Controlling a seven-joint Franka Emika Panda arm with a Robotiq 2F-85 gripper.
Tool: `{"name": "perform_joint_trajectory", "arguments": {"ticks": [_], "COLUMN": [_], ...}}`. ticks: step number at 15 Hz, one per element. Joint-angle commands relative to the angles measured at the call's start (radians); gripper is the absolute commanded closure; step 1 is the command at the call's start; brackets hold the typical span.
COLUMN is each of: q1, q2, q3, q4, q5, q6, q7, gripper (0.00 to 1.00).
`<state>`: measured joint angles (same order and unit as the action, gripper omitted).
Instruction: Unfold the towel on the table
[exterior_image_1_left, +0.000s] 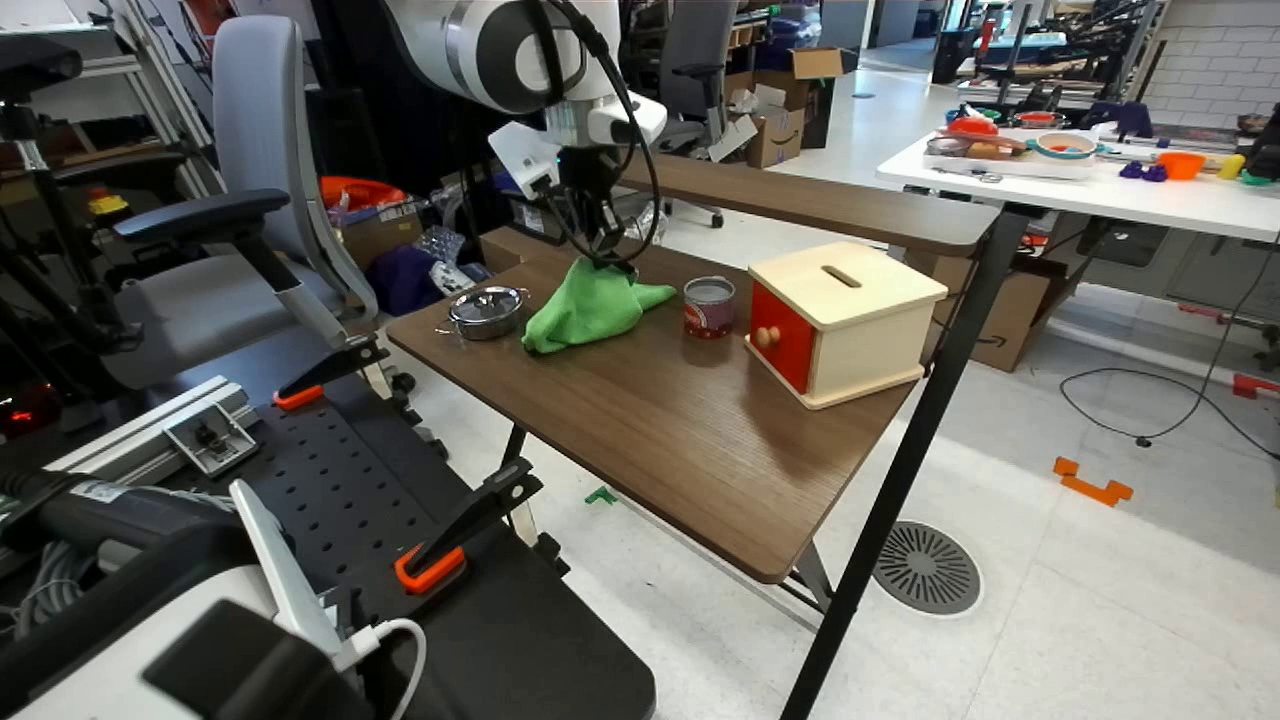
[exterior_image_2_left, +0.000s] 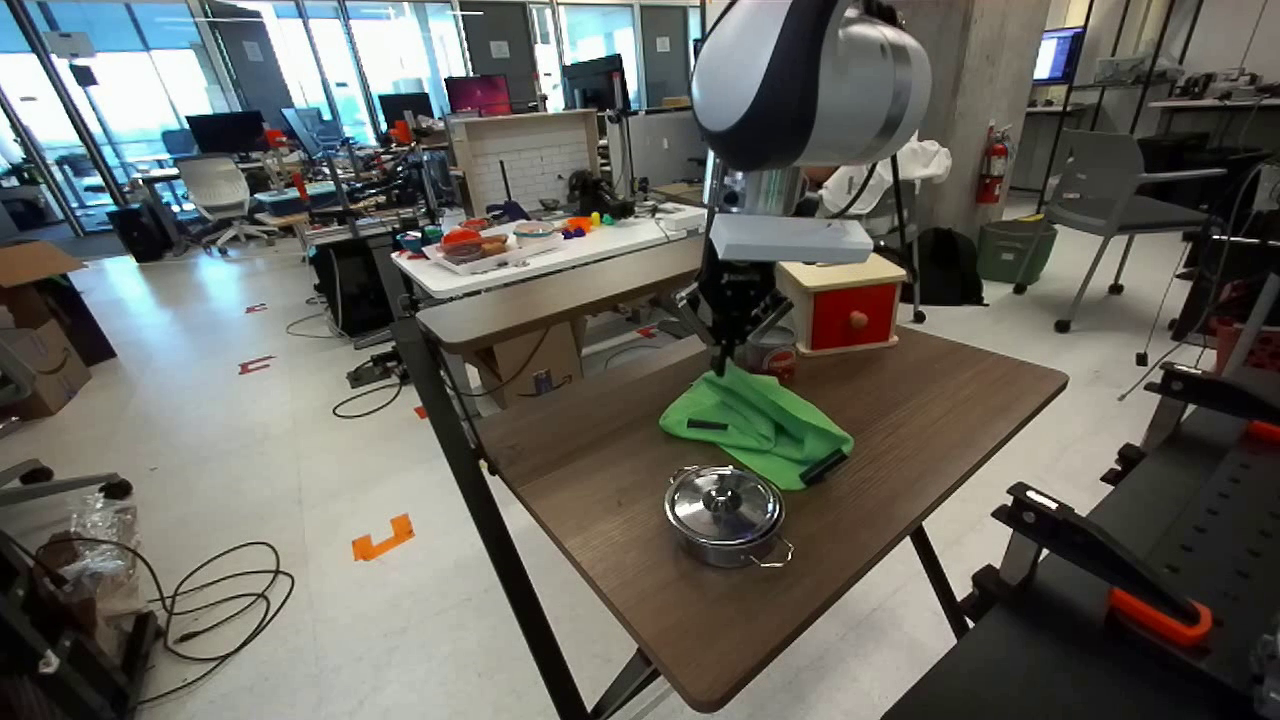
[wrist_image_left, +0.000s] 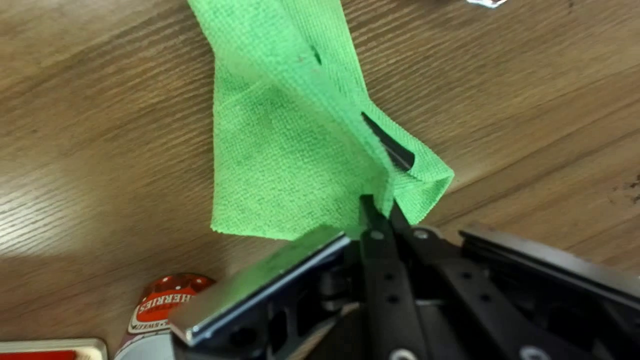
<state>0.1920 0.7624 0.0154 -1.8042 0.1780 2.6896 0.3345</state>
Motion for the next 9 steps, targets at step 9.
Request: {"name": "perform_joint_trajectory", "arguments": {"ticks": [9], "q1": [-0.037], "q2": [-0.227], "q3": [-0.105], "q4": [-0.246], "q5": [-0.081], "q6": [-0.022], "q7": [-0.002], "gripper": [1.0]}}
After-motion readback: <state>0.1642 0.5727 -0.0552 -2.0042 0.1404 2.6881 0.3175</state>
